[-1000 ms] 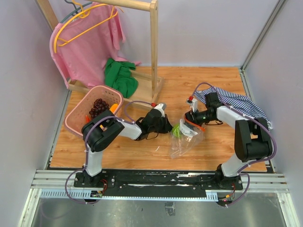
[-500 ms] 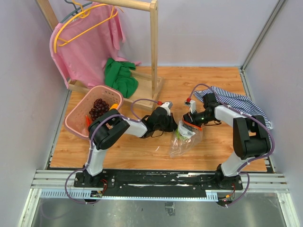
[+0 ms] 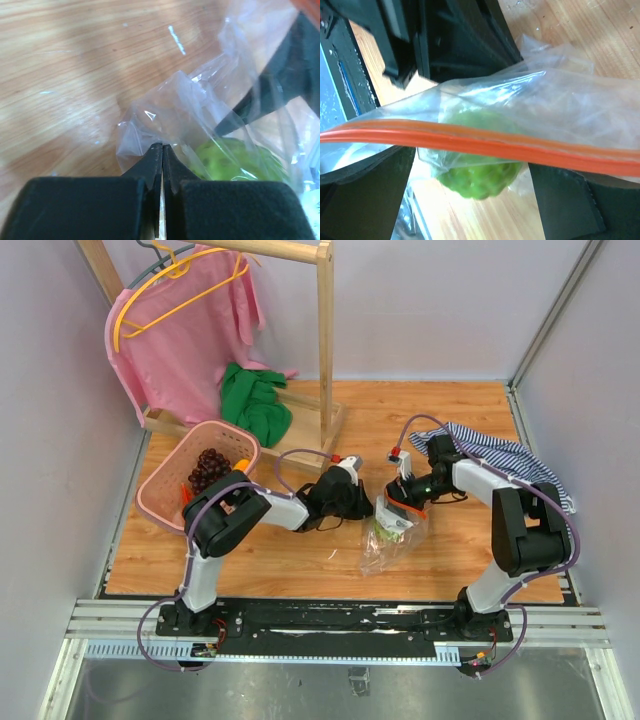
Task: Open the zip-top bag and remove the fake food
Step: Pick up the fake fruit from the zipper food storage bag.
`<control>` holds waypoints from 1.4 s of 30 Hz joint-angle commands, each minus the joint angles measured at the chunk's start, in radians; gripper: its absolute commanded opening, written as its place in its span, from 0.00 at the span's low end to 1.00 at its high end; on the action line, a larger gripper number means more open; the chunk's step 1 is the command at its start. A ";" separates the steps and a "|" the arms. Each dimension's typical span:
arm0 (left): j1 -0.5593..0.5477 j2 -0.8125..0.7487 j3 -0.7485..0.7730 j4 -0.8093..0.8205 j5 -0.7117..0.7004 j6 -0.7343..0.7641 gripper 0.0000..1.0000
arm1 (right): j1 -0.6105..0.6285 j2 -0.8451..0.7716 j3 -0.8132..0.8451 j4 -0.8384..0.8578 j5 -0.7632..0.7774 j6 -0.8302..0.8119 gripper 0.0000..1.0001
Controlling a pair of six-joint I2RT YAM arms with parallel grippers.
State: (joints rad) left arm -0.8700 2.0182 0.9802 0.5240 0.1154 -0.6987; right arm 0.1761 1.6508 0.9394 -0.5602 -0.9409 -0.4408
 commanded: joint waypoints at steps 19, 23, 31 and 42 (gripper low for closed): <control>0.069 -0.351 -0.235 -0.055 -0.022 0.023 0.64 | 0.002 -0.003 0.026 -0.078 -0.006 -0.096 0.92; 0.069 -0.409 -0.320 0.031 0.081 0.023 0.64 | 0.000 -0.001 0.029 -0.080 -0.014 -0.093 0.91; 0.069 -0.341 -0.346 0.119 0.212 0.081 0.62 | -0.001 0.006 0.029 -0.084 -0.019 -0.091 0.91; 0.045 -0.157 -0.210 0.109 0.218 0.090 0.42 | 0.000 0.023 0.039 -0.107 -0.024 -0.111 0.91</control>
State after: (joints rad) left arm -0.8204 1.8210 0.7227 0.6044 0.3382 -0.6292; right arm 0.1761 1.6611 0.9497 -0.6308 -0.9424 -0.5289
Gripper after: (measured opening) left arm 0.476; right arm 0.906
